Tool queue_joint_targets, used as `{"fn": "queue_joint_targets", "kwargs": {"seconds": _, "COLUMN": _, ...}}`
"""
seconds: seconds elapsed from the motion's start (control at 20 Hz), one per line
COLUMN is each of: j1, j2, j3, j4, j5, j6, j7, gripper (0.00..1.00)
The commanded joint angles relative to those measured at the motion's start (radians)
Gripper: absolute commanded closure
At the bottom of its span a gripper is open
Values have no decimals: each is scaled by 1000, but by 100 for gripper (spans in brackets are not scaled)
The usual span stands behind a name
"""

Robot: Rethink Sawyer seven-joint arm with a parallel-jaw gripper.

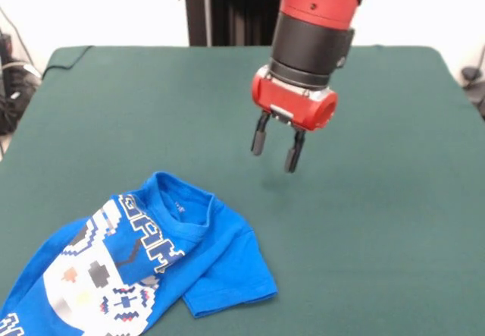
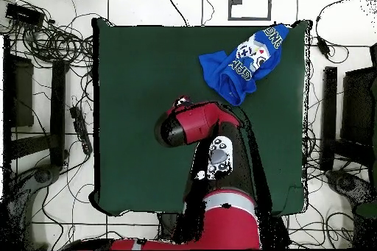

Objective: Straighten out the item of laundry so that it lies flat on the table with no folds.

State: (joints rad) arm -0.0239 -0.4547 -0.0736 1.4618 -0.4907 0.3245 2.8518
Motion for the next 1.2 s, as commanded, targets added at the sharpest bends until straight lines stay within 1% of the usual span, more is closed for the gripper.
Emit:
{"fn": "queue_joint_targets", "kwargs": {"seconds": 0.05, "j1": 17, "j2": 37, "j3": -29, "j4": 102, "j5": 62, "j6": 19, "j7": 118, "gripper": 0}}
{"fn": "queue_joint_targets", "kwargs": {"seconds": 0.15, "j1": 27, "j2": 15, "j3": -52, "j4": 92, "j5": 53, "j6": 30, "j7": 106, "gripper": 0}}
{"fn": "queue_joint_targets", "kwargs": {"seconds": 0.3, "j1": 45, "j2": 12, "j3": -96, "j4": 51, "j5": 36, "j6": 41, "j7": 101, "gripper": 0}}
{"fn": "queue_joint_targets", "kwargs": {"seconds": 0.45, "j1": 2, "j2": 3, "j3": -75, "j4": 11, "j5": 35, "j6": 75, "j7": 28, "gripper": 0}}
{"fn": "queue_joint_targets", "kwargs": {"seconds": 0.65, "j1": -54, "j2": 26, "j3": -45, "j4": -71, "j5": 29, "j6": 107, "j7": -51, "gripper": 0}}
{"fn": "queue_joint_targets", "kwargs": {"seconds": 0.8, "j1": -77, "j2": 47, "j3": -30, "j4": -119, "j5": 21, "j6": 120, "j7": -77, "gripper": 0}}
{"fn": "queue_joint_targets", "kwargs": {"seconds": 1.0, "j1": -96, "j2": 119, "j3": 0, "j4": -167, "j5": 20, "j6": 88, "j7": -67, "gripper": 0}}
{"fn": "queue_joint_targets", "kwargs": {"seconds": 1.1, "j1": -80, "j2": 159, "j3": -21, "j4": -198, "j5": 18, "j6": 69, "j7": -26, "gripper": 0}}
{"fn": "queue_joint_targets", "kwargs": {"seconds": 1.2, "j1": -49, "j2": 190, "j3": -66, "j4": -233, "j5": 8, "j6": 55, "j7": 18, "gripper": 0}}
